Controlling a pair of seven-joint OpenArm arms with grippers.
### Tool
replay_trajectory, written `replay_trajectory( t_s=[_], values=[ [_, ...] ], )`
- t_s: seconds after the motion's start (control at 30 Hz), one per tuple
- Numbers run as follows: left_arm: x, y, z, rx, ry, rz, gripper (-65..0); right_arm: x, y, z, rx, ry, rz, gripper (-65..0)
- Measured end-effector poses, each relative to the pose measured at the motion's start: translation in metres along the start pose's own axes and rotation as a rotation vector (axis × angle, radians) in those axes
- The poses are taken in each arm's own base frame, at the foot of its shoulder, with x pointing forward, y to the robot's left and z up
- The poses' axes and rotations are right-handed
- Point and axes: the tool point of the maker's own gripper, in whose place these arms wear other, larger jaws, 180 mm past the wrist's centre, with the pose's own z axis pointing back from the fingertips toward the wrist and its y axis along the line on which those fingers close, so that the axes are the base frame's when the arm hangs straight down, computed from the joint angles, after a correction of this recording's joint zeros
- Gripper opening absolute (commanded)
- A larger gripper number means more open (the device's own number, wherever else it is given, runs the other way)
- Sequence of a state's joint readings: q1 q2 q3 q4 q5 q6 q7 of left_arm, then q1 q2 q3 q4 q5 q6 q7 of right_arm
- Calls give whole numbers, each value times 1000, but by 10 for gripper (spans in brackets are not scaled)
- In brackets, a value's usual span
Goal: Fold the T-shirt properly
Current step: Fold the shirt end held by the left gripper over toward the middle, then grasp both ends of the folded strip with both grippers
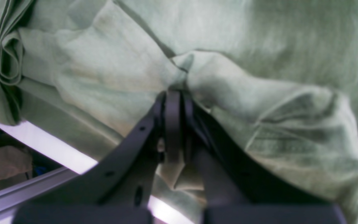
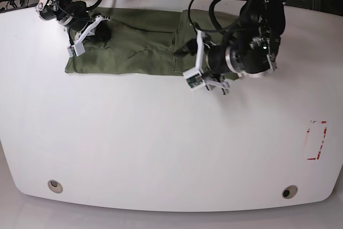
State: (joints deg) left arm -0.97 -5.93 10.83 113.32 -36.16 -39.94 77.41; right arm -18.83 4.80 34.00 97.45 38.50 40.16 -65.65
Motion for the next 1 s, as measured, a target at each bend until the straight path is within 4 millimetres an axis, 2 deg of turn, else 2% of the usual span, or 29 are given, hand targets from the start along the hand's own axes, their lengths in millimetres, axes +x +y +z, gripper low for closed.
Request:
replay_trajectory(
  t_s=[0.1,0.17,0.3,0.4,0.53,0.6,0.73,0.83,0.87,1.0],
  values=[
    [-23,37,20,135,53,65,-360,0,-1,0,-3,0,1,-625],
    [-45,60,35,236,118,99,-397,0,-1,1,-4,1,2,-625],
    [-73,74,49,317,218,108,-500,6,0,3,-13,0,26,-623],
    [-95,69,53,318,285,114,-539,14,0,8,-47,17,74,-598],
    [-110,56,49,290,312,136,-540,32,3,14,-66,14,126,-438],
    [-112,50,42,272,278,150,-540,45,5,17,-76,2,152,-315],
    [-123,40,35,263,268,167,-540,65,7,24,-95,-59,153,-192],
    [-139,34,36,277,315,174,-540,74,-11,40,-152,-91,96,-176],
    [-141,33,36,279,322,178,-540,72,-25,47,-198,-78,73,-176],
    [-141,30,32,285,308,177,-540,83,-62,69,-272,-150,-20,-176]
  ],
)
